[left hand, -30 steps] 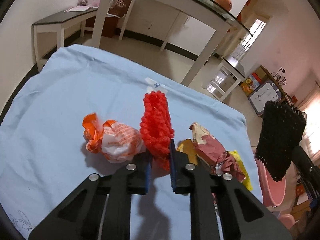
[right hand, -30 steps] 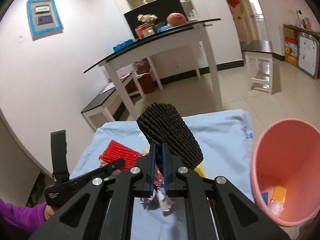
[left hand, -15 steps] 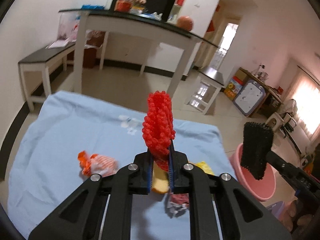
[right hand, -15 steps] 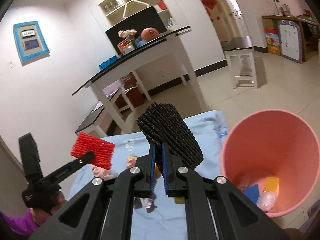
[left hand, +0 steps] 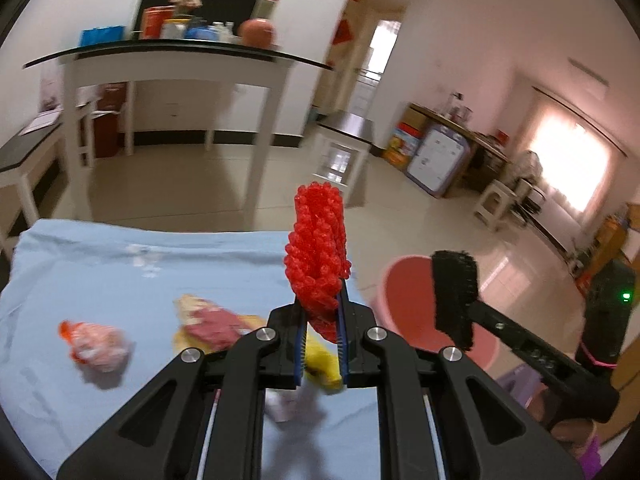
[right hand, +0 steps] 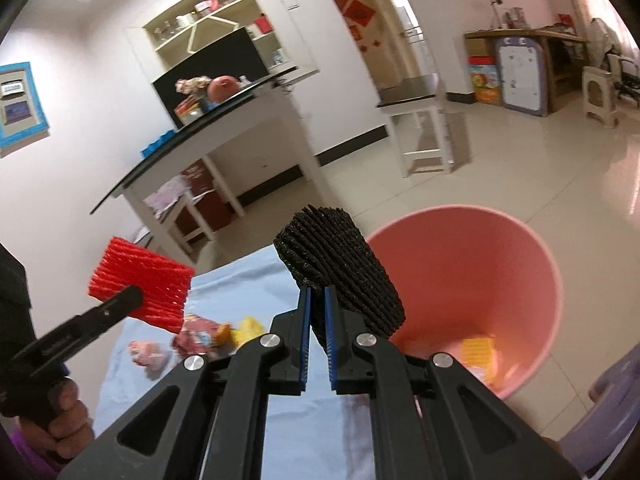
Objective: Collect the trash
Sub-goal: 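Carry both items over the pink bucket and open both tools to drop them, then move both open tools back over the remaining trash on the table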
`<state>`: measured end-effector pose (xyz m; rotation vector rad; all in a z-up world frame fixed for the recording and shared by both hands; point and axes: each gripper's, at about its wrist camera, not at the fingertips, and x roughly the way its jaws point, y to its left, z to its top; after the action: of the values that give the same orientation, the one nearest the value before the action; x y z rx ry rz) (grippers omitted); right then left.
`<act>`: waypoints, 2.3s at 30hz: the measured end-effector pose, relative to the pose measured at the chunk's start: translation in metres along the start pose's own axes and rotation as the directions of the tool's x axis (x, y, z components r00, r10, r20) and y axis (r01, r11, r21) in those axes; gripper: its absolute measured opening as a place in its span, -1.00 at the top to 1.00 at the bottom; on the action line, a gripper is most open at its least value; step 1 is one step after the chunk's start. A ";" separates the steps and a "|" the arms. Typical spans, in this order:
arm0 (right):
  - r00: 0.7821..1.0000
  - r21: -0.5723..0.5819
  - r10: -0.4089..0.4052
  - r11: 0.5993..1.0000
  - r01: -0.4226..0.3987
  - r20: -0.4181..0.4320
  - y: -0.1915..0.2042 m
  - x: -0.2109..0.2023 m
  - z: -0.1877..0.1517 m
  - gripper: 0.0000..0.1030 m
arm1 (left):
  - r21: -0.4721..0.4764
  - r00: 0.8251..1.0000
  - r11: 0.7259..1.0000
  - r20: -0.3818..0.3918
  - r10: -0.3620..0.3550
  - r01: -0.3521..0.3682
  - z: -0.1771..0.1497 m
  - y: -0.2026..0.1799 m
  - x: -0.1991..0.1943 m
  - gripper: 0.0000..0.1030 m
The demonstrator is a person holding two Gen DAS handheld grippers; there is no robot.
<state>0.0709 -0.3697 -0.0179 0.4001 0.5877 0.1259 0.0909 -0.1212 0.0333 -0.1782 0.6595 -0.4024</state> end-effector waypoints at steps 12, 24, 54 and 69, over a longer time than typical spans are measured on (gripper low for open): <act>0.993 0.072 -0.121 0.990 0.121 -0.003 -0.061 -0.003 -0.013 0.87 | 0.125 0.987 0.984 -0.116 -0.110 0.124 -0.012 -0.078 0.054 0.76; 0.986 0.122 -0.167 0.978 0.169 -0.030 -0.093 0.011 -0.018 0.81 | 0.156 0.970 0.977 -0.219 -0.107 0.144 -0.028 -0.101 0.109 0.76; 0.983 0.083 -0.186 0.979 0.186 -0.010 -0.069 0.007 -0.011 0.34 | 0.147 0.976 0.978 -0.179 -0.122 0.150 -0.019 -0.079 0.082 0.23; 0.996 -0.053 -0.085 0.995 0.083 -0.036 0.010 0.001 -0.033 0.23 | 0.189 0.997 0.981 -0.053 0.063 -0.051 -0.022 -0.015 0.012 0.23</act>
<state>0.0530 -0.3492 -0.0396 0.3231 0.6363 0.0680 0.0812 -0.1406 0.0139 0.0323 0.6791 -0.4136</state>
